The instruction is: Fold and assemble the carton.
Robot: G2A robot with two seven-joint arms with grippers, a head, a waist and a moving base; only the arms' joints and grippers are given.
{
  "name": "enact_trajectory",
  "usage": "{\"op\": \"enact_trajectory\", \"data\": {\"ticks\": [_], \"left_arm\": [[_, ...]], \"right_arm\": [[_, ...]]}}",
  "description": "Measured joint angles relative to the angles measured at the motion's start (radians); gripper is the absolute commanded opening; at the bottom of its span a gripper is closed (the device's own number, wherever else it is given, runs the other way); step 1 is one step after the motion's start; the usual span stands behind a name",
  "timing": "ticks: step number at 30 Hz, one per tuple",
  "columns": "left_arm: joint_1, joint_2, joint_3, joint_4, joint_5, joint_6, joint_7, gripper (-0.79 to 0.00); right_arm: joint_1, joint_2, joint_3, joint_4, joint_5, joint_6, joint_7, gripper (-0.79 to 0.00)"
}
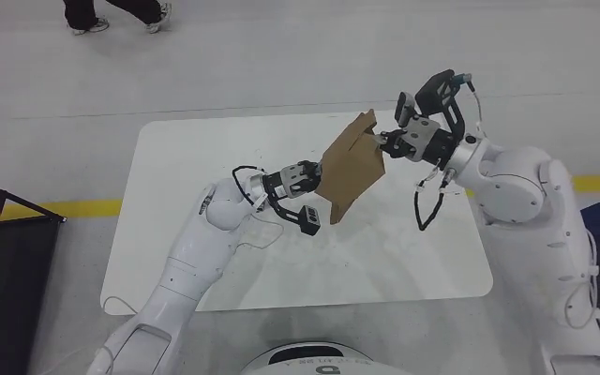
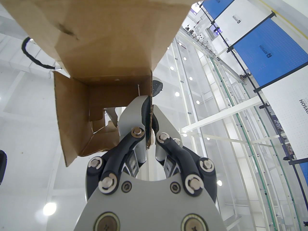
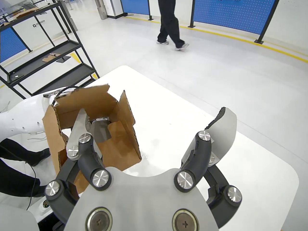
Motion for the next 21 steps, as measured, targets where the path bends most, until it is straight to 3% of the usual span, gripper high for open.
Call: {"op": "enact_trajectory", "data": {"ticks": [5, 9, 14, 21], "left_arm": [[0.0, 0.0, 0.0, 0.0, 0.0, 0.0, 0.0, -0.785], [0.0, 0.0, 0.0, 0.0, 0.0, 0.0, 0.0, -0.785], [0.0, 0.0, 0.0, 0.0, 0.0, 0.0, 0.0, -0.785], [0.0, 0.0, 0.0, 0.0, 0.0, 0.0, 0.0, -0.785]], "right_arm": [[-0.007, 0.004, 0.028, 0.003, 0.02, -0.012, -0.005, 0.0], [-0.033, 0.007, 0.092, 0.013, 0.059, -0.003, -0.073, 0.0], [-0.079, 0.011, 0.13, 0.003, 0.17, -0.109, -0.097, 0.0], [-0.057, 0.012, 0.072, 0.043, 0.141, -0.122, -0.043, 0.0]]}}
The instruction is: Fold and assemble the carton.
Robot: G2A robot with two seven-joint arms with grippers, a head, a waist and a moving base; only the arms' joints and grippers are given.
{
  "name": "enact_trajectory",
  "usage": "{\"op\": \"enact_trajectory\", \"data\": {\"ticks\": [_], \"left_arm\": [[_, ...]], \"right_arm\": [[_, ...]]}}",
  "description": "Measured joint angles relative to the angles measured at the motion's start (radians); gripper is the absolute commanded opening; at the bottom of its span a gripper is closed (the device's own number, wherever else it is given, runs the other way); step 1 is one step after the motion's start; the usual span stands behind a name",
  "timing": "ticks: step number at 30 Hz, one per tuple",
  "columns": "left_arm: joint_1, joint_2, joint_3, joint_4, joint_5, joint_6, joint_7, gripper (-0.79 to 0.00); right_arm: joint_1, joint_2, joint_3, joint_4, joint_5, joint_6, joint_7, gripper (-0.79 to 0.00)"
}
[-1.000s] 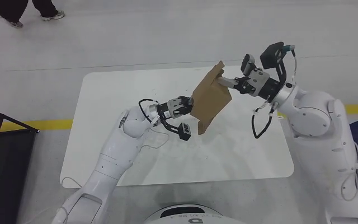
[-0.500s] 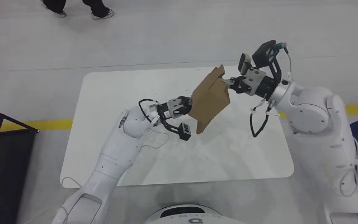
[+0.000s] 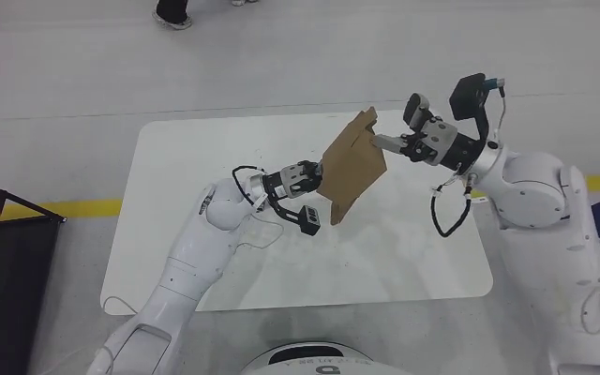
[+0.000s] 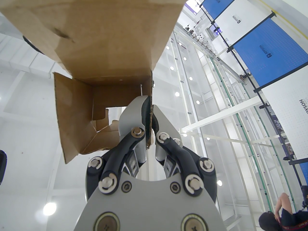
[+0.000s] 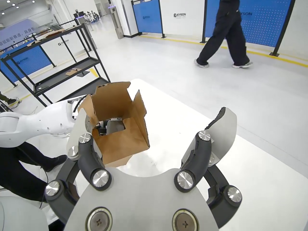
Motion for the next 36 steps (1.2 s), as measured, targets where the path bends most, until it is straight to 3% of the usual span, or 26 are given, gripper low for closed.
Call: {"op": "enact_trajectory", "data": {"ticks": [10, 25, 33, 36], "left_arm": [[0.0, 0.0, 0.0, 0.0, 0.0, 0.0, 0.0, -0.785], [0.0, 0.0, 0.0, 0.0, 0.0, 0.0, 0.0, -0.785], [0.0, 0.0, 0.0, 0.0, 0.0, 0.0, 0.0, -0.785], [0.0, 0.0, 0.0, 0.0, 0.0, 0.0, 0.0, -0.785]], "right_arm": [[0.042, 0.0, -0.054, 0.016, -0.008, 0.007, 0.026, 0.0], [0.069, 0.014, -0.099, -0.025, -0.041, 0.0, 0.201, 0.0], [0.081, 0.015, -0.089, -0.014, -0.063, -0.019, 0.097, 0.0], [0.078, 0.014, -0.085, -0.007, -0.065, -0.037, 0.047, -0.132]]}}
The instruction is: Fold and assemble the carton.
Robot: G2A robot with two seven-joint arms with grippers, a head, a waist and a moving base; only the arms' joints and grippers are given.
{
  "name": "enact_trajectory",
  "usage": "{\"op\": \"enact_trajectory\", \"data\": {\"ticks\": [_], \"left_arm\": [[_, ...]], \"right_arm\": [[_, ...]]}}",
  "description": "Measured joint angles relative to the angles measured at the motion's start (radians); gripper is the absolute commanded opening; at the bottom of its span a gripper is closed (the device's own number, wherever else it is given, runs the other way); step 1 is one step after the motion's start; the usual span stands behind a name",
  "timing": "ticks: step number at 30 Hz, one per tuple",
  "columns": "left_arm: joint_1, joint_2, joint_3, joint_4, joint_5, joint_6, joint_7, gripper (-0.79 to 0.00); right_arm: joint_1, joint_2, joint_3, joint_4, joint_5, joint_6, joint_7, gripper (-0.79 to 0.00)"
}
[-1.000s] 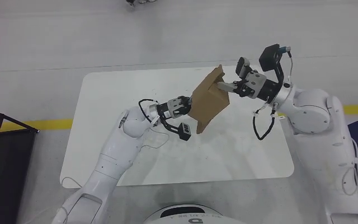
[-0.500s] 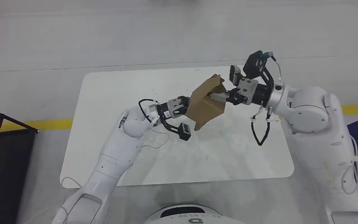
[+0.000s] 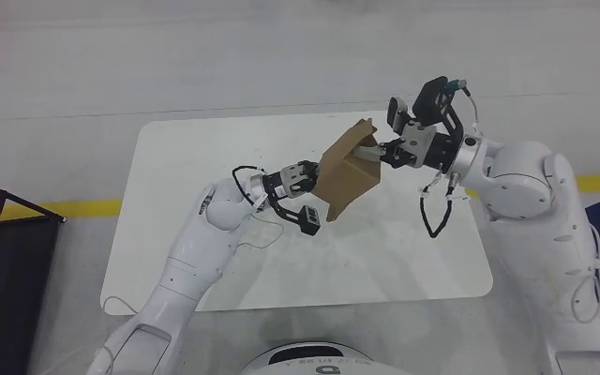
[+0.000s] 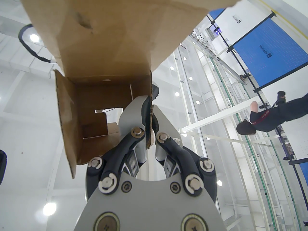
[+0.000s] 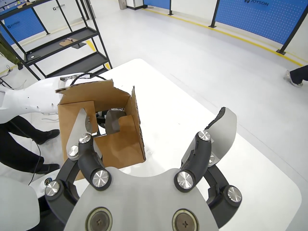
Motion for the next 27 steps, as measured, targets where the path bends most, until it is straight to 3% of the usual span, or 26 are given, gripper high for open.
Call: {"op": "enact_trajectory", "data": {"ticks": [4, 6, 11, 13, 19, 22, 27], "left_arm": [[0.0, 0.0, 0.0, 0.0, 0.0, 0.0, 0.0, -0.785], [0.0, 0.0, 0.0, 0.0, 0.0, 0.0, 0.0, -0.785], [0.0, 0.0, 0.0, 0.0, 0.0, 0.0, 0.0, -0.785], [0.0, 0.0, 0.0, 0.0, 0.0, 0.0, 0.0, -0.785], [0.0, 0.0, 0.0, 0.0, 0.0, 0.0, 0.0, -0.785], [0.0, 0.0, 0.0, 0.0, 0.0, 0.0, 0.0, -0.785], [0.0, 0.0, 0.0, 0.0, 0.0, 0.0, 0.0, -0.785]], "right_arm": [[-0.002, 0.001, -0.001, 0.006, -0.008, -0.043, -0.035, -0.296], [-0.003, 0.002, -0.004, 0.008, -0.011, -0.065, -0.045, -0.299], [-0.001, 0.004, -0.01, 0.014, -0.007, -0.109, -0.044, -0.465], [0.002, 0.006, -0.01, 0.014, -0.013, -0.114, -0.044, -0.548], [0.009, 0.007, -0.005, -0.006, -0.078, -0.101, -0.078, -0.662], [0.003, 0.008, -0.007, -0.026, -0.125, -0.096, -0.09, -0.785], [-0.013, 0.011, -0.01, -0.054, -0.171, -0.101, -0.091, -0.785]]}}
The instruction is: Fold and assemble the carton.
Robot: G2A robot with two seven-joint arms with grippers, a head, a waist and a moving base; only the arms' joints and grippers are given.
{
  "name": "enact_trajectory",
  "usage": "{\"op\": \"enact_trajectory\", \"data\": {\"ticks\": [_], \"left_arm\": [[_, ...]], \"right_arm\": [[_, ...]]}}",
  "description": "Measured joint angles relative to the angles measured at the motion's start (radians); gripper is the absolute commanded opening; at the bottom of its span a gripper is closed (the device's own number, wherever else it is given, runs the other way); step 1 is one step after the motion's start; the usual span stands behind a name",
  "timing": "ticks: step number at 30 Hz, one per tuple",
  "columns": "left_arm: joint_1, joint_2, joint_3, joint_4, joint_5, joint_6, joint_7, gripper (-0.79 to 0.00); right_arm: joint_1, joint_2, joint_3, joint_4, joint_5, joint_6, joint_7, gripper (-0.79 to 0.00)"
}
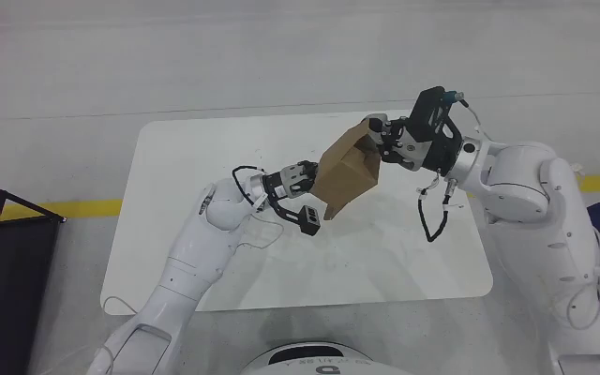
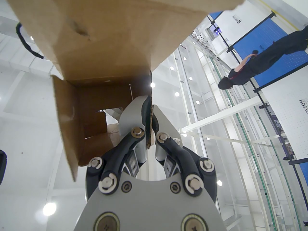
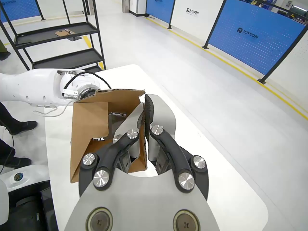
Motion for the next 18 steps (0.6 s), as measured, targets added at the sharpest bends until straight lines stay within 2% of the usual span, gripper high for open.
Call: {"op": "enact_trajectory", "data": {"ticks": [10, 18], "left_arm": [[0.0, 0.0, 0.0, 0.0, 0.0, 0.0, 0.0, -0.785], [0.0, 0.0, 0.0, 0.0, 0.0, 0.0, 0.0, -0.785]], "right_arm": [[-0.024, 0.003, 0.008, -0.042, -0.115, 0.03, -0.041, -0.785], [-0.045, 0.007, 0.013, -0.04, -0.062, 0.001, -0.046, -0.785]]}}
